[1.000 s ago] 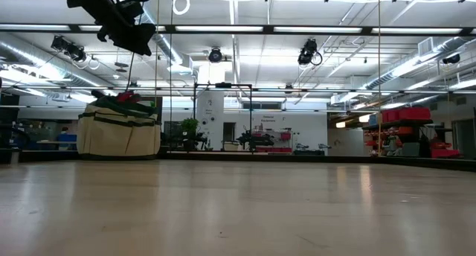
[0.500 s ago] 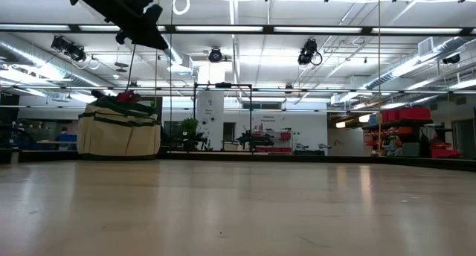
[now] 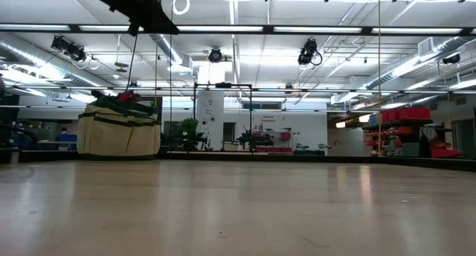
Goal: Pick & Place Garden tools in Gardening bag
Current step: Return to Home Position
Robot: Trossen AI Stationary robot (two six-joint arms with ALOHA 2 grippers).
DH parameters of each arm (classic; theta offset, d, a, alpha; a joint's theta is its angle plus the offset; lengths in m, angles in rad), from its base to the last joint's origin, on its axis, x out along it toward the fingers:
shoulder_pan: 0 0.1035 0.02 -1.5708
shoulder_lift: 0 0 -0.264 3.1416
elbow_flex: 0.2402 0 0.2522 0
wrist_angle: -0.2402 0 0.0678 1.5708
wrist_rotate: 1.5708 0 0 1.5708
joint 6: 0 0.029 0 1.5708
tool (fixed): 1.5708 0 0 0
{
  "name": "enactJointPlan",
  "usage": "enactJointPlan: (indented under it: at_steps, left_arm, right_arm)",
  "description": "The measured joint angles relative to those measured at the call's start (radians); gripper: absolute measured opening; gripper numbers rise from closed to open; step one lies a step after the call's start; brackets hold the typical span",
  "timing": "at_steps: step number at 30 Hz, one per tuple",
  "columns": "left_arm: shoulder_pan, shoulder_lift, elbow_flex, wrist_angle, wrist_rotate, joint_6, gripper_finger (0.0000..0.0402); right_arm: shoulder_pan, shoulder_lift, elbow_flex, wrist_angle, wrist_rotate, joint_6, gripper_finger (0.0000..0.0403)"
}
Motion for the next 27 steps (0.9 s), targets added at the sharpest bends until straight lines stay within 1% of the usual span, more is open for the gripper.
enactJointPlan:
  at_steps: [12,18,24,27]
  left_arm:
    - [-0.100,-0.007,0.001,0.003,-0.001,-0.002,0.0004]
    - [-0.157,-0.018,0.001,0.001,0.004,-0.096,0.0003]
    - [-0.223,-0.033,0.001,0.002,0.052,-0.125,0.0002]
    - [-0.262,-0.045,0.001,0.003,0.055,-0.124,0.0002]
  right_arm:
    - [0.000,0.000,0.000,0.000,0.000,0.000,0.0004]
    - [0.000,0.000,0.000,0.000,0.000,0.001,0.0004]
    - [0.000,0.000,0.000,0.001,0.000,0.004,0.0004]
    - [0.000,0.000,0.000,0.001,0.000,0.003,0.0004]
